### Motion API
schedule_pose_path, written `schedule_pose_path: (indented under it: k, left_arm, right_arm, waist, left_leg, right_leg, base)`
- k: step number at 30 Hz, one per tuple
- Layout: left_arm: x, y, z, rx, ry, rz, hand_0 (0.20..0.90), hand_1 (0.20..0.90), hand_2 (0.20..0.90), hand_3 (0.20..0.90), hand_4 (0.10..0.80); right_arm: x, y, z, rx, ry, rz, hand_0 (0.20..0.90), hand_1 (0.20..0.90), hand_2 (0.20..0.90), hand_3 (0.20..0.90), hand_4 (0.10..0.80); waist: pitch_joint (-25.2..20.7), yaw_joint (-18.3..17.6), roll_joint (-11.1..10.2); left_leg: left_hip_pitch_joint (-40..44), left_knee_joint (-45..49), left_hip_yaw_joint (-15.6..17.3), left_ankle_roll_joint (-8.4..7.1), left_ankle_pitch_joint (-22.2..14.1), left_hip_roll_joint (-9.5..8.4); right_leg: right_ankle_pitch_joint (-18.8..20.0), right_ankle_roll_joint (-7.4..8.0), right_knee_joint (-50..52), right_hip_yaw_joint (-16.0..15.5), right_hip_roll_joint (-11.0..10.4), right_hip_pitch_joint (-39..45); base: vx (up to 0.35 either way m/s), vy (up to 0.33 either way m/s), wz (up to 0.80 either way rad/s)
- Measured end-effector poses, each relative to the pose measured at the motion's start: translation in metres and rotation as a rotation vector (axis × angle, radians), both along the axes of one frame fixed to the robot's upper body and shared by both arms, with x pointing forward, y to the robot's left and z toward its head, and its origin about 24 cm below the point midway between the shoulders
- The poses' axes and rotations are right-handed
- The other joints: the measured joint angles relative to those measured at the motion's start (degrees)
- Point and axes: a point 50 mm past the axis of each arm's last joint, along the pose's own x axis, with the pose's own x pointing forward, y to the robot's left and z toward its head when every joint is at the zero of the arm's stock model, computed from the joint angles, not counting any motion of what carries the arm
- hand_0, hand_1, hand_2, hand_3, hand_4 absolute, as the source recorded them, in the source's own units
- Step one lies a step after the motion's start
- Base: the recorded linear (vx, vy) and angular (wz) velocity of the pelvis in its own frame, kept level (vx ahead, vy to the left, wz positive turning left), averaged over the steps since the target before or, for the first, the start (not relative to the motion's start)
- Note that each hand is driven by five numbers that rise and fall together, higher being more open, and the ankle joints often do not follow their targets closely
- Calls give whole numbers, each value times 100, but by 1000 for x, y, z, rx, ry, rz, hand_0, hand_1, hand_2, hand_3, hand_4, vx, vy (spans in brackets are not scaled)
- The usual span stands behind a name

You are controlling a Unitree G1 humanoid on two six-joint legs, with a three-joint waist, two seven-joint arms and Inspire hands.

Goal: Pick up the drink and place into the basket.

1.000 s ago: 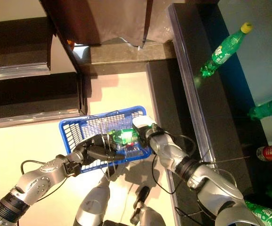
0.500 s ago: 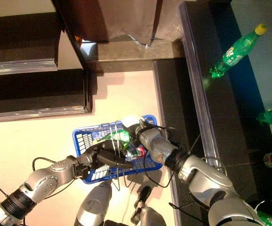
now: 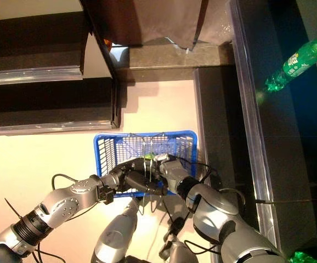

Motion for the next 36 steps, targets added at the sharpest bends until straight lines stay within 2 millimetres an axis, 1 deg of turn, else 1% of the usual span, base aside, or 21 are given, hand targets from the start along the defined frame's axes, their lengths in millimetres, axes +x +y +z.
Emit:
schedule_pose_path:
  k: [4, 9, 12, 13, 15, 16, 23, 24, 26, 32, 36]
  left_arm:
    - [-2, -5, -2, 4, 4, -6, 300, 300, 300, 200, 100]
    - [-1, -7, -1, -1, -5, -12, 300, 300, 300, 200, 100]
    - [-1, -6, -1, -1, -8, -10, 300, 300, 300, 200, 100]
    - [-1, -6, -1, 0, -8, -7, 300, 300, 300, 200, 100]
    - [-1, -6, -1, 0, -10, -3, 300, 300, 300, 200, 100]
    - [-1, -6, -1, 0, -10, -1, 300, 300, 300, 200, 100]
    - [0, -5, -1, 11, -13, 20, 300, 300, 300, 200, 100]
    - [1, -3, -1, 14, -14, 26, 300, 300, 300, 200, 100]
    - [2, -1, -1, 27, -14, 49, 300, 300, 300, 200, 100]
    - [6, 16, -15, 76, 28, 172, 300, 300, 300, 200, 100]
    - [3, 35, -22, 49, 62, 268, 300, 300, 300, 200, 100]
  right_arm:
    - [0, -4, -3, -3, -20, -10, 300, 300, 300, 200, 100]
    - [-6, -1, -11, 13, -38, -5, 300, 300, 300, 200, 100]
    - [-8, 1, -13, 19, -39, -1, 300, 300, 300, 200, 100]
    - [-8, 1, -12, 19, -44, -4, 319, 319, 319, 222, 122]
    - [-7, 0, -12, 17, -58, -13, 815, 815, 815, 801, 701]
    - [-6, -1, -11, 18, -67, -16, 900, 900, 900, 900, 800]
    - [1, -13, -2, 74, -150, -67, 900, 900, 900, 900, 800]
    - [3, -17, 1, 90, -167, -79, 900, 900, 900, 900, 800]
    - [5, -17, 5, 155, -186, -102, 900, 900, 900, 900, 800]
    - [9, -9, 20, 304, -279, -115, 900, 900, 900, 900, 800]
    - [3, -3, 31, 407, -324, -87, 900, 900, 900, 900, 800]
  waist:
    - [-1, -10, 3]
    - [1, -35, 10]
    - [1, -98, 10]
    - [0, -123, 10]
    - [0, -157, 10]
    - [0, -159, 10]
    - [0, -154, 10]
    - [0, -156, 9]
    - [0, -156, 9]
    - [-2, -161, 4]
    - [-10, -182, -26]
  left_leg:
    - [-63, 8, 0, 1, 1, 2]
    - [-136, 23, 0, 3, 3, -2]
    - [-136, 23, 1, 3, 2, 4]
    - [-136, 23, 5, 3, 2, 6]
    - [-136, 23, 16, 3, 3, 8]
    - [-136, 23, 31, 3, 3, 10]
    - [-135, 22, 63, 4, 4, 20]
    - [-132, 23, 63, 5, 4, 22]
    - [-112, 23, 70, 6, 5, 26]
    - [-19, 23, 132, 5, 5, 49]
    - [124, -5, 162, 6, 3, 61]
  right_leg:
    - [-3, -2, 15, 3, 0, -72]
    - [-5, 0, 27, 8, -7, -152]
    - [-6, -1, 36, 12, -3, -157]
    - [-6, -1, 51, 21, -4, -166]
    - [-6, -1, 65, 36, -6, -180]
    - [-6, -1, 68, 45, -6, -187]
    - [-6, -3, 66, 49, -2, -184]
    - [-5, -3, 68, 50, -1, -182]
    - [-5, -3, 67, 52, 1, -166]
    - [9, -14, 68, 124, 14, -95]
    - [17, -18, 45, 148, 16, 31]
  base:
    - [-26, 12, 0]
    - [-13, 3, 0]
    - [0, 0, 0]
    - [0, 0, 0]
    - [-3, 1, -4]
    - [8, -9, -4]
    - [2, -2, -1]
    - [0, 0, 0]
    - [0, 0, 0]
    - [3, -10, -4]
    - [24, -32, -3]
